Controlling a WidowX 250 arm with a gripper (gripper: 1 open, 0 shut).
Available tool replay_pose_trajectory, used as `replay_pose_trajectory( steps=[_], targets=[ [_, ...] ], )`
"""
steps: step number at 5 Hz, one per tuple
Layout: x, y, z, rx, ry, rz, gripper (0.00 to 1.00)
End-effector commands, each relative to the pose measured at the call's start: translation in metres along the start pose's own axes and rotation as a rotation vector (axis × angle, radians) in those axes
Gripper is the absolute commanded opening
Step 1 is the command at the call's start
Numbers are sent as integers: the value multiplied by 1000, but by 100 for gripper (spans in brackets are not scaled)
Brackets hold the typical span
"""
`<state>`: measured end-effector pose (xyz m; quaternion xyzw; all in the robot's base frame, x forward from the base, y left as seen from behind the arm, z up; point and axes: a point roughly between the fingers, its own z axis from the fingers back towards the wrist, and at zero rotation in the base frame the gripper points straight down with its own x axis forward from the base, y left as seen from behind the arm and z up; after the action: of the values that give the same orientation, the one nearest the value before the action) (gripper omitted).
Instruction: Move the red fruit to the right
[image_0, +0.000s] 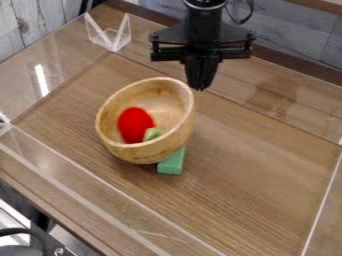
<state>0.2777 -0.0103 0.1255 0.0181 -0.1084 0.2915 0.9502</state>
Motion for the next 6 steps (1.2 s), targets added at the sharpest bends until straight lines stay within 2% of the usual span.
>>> replay_pose_trajectory(
  steps=[1, 3, 5, 6],
  targets=[
    [-2, 1, 17, -17, -47, 25, 0],
    [-15, -16, 32, -61, -35, -201, 0],
    [-18, -20, 13, -38, -29, -170, 0],
    [-24, -9, 21, -15, -21, -132, 100]
  ],
)
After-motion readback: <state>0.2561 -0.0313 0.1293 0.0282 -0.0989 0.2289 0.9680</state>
